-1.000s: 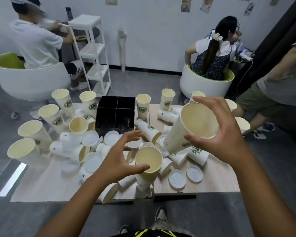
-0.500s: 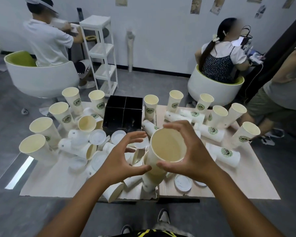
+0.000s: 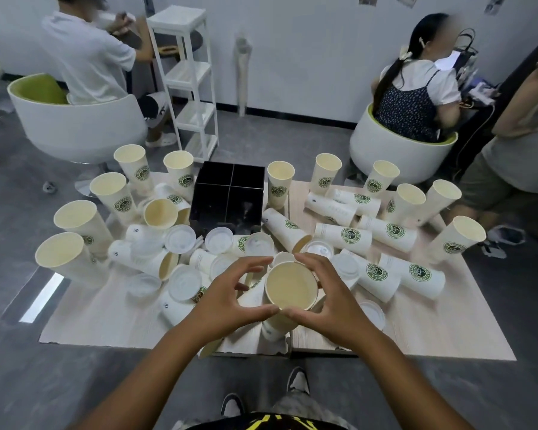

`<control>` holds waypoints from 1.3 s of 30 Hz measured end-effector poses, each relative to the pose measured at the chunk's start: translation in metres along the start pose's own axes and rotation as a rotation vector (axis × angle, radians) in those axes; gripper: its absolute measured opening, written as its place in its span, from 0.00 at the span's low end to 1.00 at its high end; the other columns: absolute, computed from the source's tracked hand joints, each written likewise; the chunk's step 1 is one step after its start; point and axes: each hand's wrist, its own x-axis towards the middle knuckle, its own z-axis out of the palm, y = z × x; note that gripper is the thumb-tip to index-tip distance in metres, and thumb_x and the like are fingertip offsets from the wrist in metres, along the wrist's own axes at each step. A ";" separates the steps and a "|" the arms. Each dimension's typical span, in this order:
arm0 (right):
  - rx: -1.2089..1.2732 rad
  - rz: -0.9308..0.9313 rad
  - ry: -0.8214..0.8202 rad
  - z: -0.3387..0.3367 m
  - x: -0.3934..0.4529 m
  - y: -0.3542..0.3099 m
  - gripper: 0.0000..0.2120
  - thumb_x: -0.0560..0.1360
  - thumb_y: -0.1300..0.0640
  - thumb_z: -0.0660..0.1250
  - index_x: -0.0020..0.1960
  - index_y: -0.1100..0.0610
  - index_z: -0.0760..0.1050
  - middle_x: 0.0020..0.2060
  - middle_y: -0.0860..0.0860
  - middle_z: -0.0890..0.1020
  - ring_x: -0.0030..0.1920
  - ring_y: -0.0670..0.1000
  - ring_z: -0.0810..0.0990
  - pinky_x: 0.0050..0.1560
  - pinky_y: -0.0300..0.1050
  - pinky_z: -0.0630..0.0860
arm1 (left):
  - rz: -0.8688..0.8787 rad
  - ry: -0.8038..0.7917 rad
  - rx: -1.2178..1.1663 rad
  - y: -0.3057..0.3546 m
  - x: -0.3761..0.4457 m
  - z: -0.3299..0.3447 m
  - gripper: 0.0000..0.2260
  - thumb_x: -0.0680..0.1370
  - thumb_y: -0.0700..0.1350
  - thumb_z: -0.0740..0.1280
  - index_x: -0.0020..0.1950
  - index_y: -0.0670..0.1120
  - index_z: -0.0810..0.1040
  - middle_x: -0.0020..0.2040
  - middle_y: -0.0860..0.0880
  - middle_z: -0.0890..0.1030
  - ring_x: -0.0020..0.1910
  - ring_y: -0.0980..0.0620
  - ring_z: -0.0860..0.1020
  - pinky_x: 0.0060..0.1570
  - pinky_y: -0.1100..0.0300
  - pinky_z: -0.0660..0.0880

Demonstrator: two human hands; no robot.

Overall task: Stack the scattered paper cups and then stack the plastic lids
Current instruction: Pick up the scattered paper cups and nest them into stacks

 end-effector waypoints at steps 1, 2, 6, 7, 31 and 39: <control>0.002 -0.006 0.005 0.000 0.000 0.002 0.41 0.68 0.40 0.78 0.76 0.42 0.65 0.73 0.36 0.66 0.76 0.43 0.65 0.72 0.44 0.68 | -0.005 -0.010 -0.009 -0.001 0.001 0.002 0.34 0.69 0.55 0.81 0.73 0.63 0.72 0.70 0.65 0.75 0.69 0.61 0.74 0.61 0.55 0.79; 0.001 -0.010 0.004 0.001 -0.001 0.003 0.40 0.69 0.41 0.78 0.76 0.42 0.66 0.73 0.34 0.66 0.76 0.43 0.65 0.72 0.42 0.68 | -0.011 -0.019 -0.018 -0.003 0.002 0.003 0.34 0.69 0.56 0.81 0.72 0.63 0.72 0.70 0.65 0.75 0.69 0.61 0.75 0.61 0.56 0.79; 0.033 0.021 0.001 0.003 0.000 0.008 0.38 0.69 0.42 0.80 0.75 0.40 0.67 0.72 0.32 0.67 0.74 0.39 0.66 0.63 0.27 0.67 | -0.032 -0.032 -0.015 -0.008 0.004 0.009 0.33 0.69 0.58 0.80 0.72 0.64 0.73 0.71 0.66 0.74 0.68 0.62 0.75 0.60 0.59 0.79; 0.047 0.031 0.002 0.004 0.000 0.010 0.38 0.68 0.42 0.80 0.75 0.40 0.67 0.71 0.32 0.67 0.73 0.39 0.67 0.62 0.27 0.67 | -0.033 -0.034 -0.013 -0.010 0.004 0.009 0.33 0.70 0.56 0.80 0.73 0.63 0.73 0.72 0.66 0.74 0.69 0.61 0.75 0.60 0.59 0.79; 0.426 0.390 0.405 -0.117 0.010 0.162 0.26 0.73 0.64 0.78 0.67 0.48 0.77 0.61 0.43 0.82 0.55 0.53 0.83 0.54 0.55 0.83 | -0.020 -0.060 0.093 0.014 0.154 0.021 0.28 0.72 0.48 0.80 0.70 0.58 0.76 0.67 0.61 0.79 0.67 0.59 0.77 0.61 0.51 0.80; 0.276 0.527 0.357 -0.144 -0.014 0.251 0.30 0.69 0.61 0.81 0.66 0.46 0.76 0.62 0.41 0.77 0.54 0.47 0.79 0.49 0.27 0.75 | 0.020 -0.325 0.277 0.008 0.255 0.101 0.27 0.72 0.52 0.80 0.69 0.59 0.75 0.67 0.63 0.77 0.65 0.65 0.75 0.58 0.62 0.75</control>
